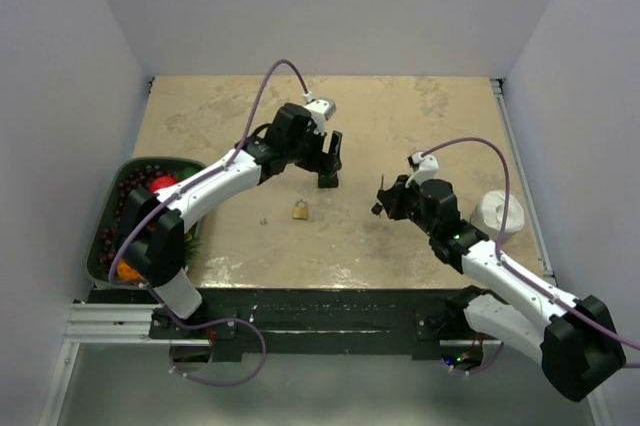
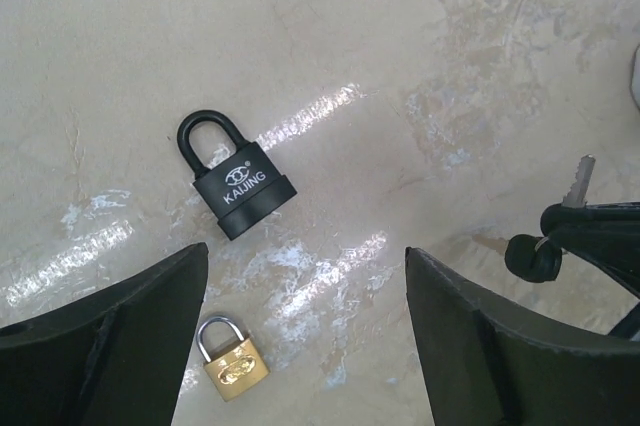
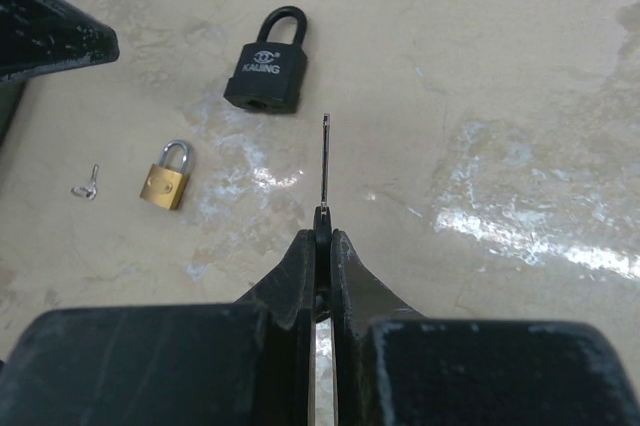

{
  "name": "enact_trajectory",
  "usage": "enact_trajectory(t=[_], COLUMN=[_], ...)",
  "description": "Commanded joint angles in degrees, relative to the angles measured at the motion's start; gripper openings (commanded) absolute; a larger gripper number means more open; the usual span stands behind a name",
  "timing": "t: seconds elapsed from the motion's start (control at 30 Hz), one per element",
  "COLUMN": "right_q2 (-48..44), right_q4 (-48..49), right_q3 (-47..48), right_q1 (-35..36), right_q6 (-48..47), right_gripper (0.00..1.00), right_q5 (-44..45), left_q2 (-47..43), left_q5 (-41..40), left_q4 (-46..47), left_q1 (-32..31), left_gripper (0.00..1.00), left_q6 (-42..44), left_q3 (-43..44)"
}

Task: Unlock with the key

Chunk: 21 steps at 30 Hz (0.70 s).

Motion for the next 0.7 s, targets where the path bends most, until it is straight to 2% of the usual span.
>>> enact_trajectory(t=[0.0,0.03,0.17,0.37,0.47,0.5,0.67], right_q2=[1.0,1.6,4.6,6.1,6.6,6.8,11.1], right_q4=[8.0,9.1,12.0,12.1,9.5,8.5,3.6], right_q3=[0.6,1.1,1.6,2.6,4.2,4.9,9.8], right_q1=[0.1,0.1,0.2,0.3,2.2,3.2,10.9], right_q6=[-1.3,-1.2,-0.4,0.2,-2.1,-2.8,-4.9], right_gripper=[0.00,0.00,0.00,0.00,0.00,0.00,0.00], right_q5=[-8.3,-11.5,-16.9,-15.2,-10.2,-5.4,6.6], left_q2=[-2.7,-2.8,-2.8,-0.6,-0.6,-0.8,-1.9], left_q5=[11.6,15.4,19.4,18.3,20.2,20.6,13.9], left_q4=[2.3,2.8,3.2,0.5,4.1,6.2,11.3], left_q1=[4.0,4.7,5.3,6.6,6.4,5.9,1.3], left_gripper=[0.84,0.83,0.83,0.83,0.81,0.79,0.79], left_q6=[-1.4,-1.4,-0.6,-1.1,-6.1,-8.6,-14.6], left_q3=[0.3,0.4,1.1,1.1,-1.0,-2.0,-4.8])
